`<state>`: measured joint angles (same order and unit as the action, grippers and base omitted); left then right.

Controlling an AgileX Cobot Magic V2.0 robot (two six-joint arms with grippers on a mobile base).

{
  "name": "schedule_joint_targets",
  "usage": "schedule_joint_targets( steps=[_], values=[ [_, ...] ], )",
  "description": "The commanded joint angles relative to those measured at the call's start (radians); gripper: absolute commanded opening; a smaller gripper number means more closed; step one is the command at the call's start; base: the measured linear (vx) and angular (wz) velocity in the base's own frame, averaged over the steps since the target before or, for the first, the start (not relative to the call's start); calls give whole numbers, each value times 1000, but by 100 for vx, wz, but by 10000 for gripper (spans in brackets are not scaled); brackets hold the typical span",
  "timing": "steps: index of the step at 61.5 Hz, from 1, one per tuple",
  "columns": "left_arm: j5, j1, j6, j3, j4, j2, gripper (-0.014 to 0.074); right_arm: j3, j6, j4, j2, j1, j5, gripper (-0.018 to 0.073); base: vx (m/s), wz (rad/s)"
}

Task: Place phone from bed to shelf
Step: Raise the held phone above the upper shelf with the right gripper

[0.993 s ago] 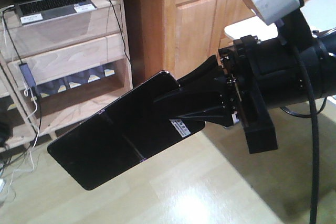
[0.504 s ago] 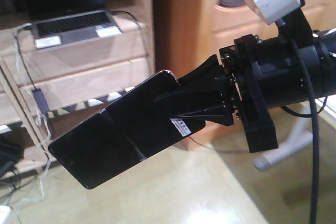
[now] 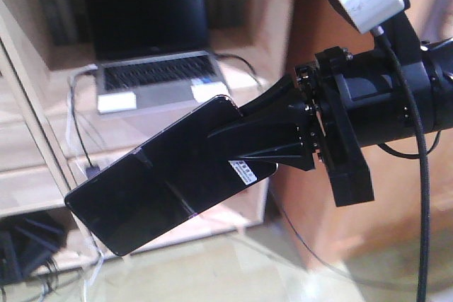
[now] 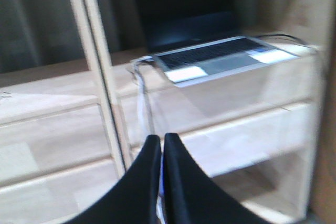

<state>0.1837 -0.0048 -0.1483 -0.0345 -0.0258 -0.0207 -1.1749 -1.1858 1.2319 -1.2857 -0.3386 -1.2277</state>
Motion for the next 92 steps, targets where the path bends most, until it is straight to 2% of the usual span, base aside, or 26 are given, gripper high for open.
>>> schedule_joint_targets(
  steps=[1, 53, 92],
  values=[
    [-71, -6, 6, 23, -9, -4, 1, -26, -1, 93, 26, 3, -58, -2, 43, 28],
    [-71, -6, 6, 23, -9, -4, 1, -26, -1, 92, 26, 3, -57, -2, 33, 25],
    [-71, -6, 6, 23, -9, -4, 1, -26, -1, 92, 26, 3, -57, -2, 15, 3]
  ],
)
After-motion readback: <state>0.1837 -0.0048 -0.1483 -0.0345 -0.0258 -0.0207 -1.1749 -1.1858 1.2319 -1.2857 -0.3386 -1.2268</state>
